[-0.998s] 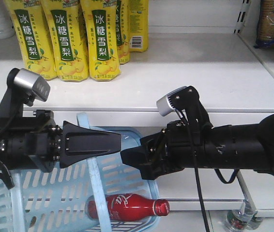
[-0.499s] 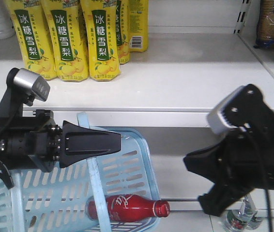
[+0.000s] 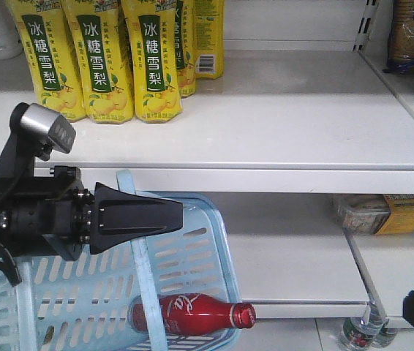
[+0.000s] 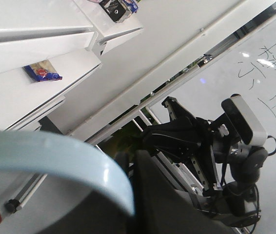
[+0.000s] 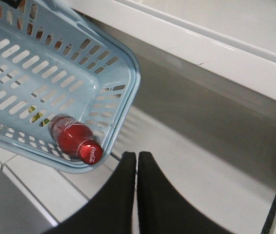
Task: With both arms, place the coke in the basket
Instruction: 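Withdraw the right gripper away from the basket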
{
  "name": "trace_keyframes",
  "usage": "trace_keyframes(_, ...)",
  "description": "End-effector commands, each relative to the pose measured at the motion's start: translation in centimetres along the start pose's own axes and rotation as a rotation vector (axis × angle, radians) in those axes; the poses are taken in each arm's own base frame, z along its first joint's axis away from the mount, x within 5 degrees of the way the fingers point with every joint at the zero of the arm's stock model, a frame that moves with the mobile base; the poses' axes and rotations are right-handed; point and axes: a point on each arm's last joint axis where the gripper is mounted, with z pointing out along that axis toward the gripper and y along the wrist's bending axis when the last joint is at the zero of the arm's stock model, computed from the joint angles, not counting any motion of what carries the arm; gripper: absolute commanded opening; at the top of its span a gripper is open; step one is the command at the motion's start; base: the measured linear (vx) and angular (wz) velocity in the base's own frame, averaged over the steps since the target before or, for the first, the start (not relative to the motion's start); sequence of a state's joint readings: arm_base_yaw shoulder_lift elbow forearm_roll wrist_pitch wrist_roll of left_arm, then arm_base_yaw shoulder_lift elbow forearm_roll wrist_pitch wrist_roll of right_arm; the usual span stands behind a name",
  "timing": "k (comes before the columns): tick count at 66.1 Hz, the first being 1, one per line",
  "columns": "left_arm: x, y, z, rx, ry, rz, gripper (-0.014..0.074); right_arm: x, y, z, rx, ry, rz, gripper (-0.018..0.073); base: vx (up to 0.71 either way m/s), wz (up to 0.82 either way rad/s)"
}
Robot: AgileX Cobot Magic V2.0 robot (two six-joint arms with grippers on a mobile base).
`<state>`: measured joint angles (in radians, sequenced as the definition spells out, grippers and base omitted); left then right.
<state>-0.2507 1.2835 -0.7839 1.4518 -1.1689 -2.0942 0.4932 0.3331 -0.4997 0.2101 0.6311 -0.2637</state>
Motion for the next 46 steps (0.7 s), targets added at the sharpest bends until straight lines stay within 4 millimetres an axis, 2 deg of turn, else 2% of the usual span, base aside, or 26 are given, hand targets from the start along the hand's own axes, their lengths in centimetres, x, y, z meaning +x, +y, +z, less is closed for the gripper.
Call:
trace_keyframes(1,-0.57,-3.9,-0.54,0.271,-0.017,0.041,-0.0006,-0.82,-0.39,-1.01,0.062,-0.153,0.001,-0.0005,0.0,0.0)
trace_keyframes(9,-0.57,-3.9,-0.54,0.271,-0.017,0.041,-0.0006,-0.79,-0.43,-1.66,0.082,-0.185,-0.035,-0.0005,0.0,0.0)
trace_keyframes(46,-0.57,-3.9,-0.54,0.271,-0.017,0.041,-0.0006,-0.79,-0.43,-1.67,0.083,-0.185,-0.036,-0.0005,0.0,0.0)
